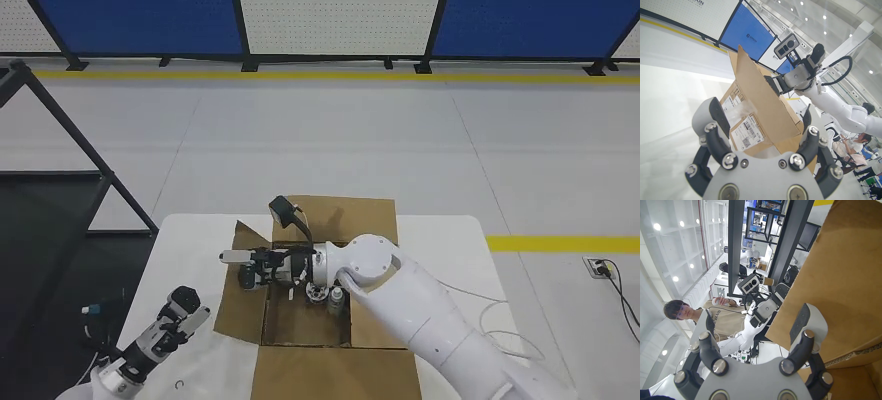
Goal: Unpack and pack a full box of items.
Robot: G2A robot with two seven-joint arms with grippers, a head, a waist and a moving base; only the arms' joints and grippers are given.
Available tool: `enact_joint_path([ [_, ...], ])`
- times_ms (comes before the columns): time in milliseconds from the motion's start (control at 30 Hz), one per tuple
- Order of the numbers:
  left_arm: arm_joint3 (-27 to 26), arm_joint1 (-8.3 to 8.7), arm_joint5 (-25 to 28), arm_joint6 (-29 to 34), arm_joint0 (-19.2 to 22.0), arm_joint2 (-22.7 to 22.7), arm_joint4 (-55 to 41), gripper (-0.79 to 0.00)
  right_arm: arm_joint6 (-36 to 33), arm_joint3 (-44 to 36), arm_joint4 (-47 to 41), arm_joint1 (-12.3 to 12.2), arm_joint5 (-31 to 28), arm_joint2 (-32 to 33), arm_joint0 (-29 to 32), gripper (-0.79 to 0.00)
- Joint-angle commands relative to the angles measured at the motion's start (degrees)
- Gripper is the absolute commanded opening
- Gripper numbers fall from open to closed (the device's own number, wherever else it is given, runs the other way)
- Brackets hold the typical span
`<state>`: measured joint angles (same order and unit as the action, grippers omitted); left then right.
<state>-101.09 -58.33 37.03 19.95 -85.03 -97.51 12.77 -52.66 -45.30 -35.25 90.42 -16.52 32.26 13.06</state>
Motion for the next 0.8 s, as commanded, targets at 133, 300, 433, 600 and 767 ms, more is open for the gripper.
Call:
enact_joint_path([
  [133, -1.6, -0.10, -2.6, -1.3, -1.6, -0.1, 6.3, 0.000, -2.1, 5.1, -1.5, 3.2, -1.7, -1.4, -1.4, 0.000],
  [300, -0.5, -0.23, -4.8, -2.0, -1.5, 0.6, 9.3, 0.000, -3.1, 8.2, -1.7, 5.1, -3.7, -1.4, -2.4, 0.000],
  [433, 1.3, -0.27, -5.9, -2.1, -1.3, 0.8, 10.1, 0.000, -3.2, 9.8, -1.4, 5.6, -6.4, -0.4, -2.8, 0.000],
  [600, 3.5, -0.23, -7.5, -0.6, -0.5, 1.2, 11.2, 0.000, -2.3, 10.7, 0.5, 5.2, -9.4, 1.7, -3.2, 0.000],
  [767, 5.5, -0.34, -8.7, 0.0, 0.8, 2.9, 12.8, 0.000, -1.5, 9.8, 3.4, 3.3, -11.7, 4.9, -3.0, 0.000],
])
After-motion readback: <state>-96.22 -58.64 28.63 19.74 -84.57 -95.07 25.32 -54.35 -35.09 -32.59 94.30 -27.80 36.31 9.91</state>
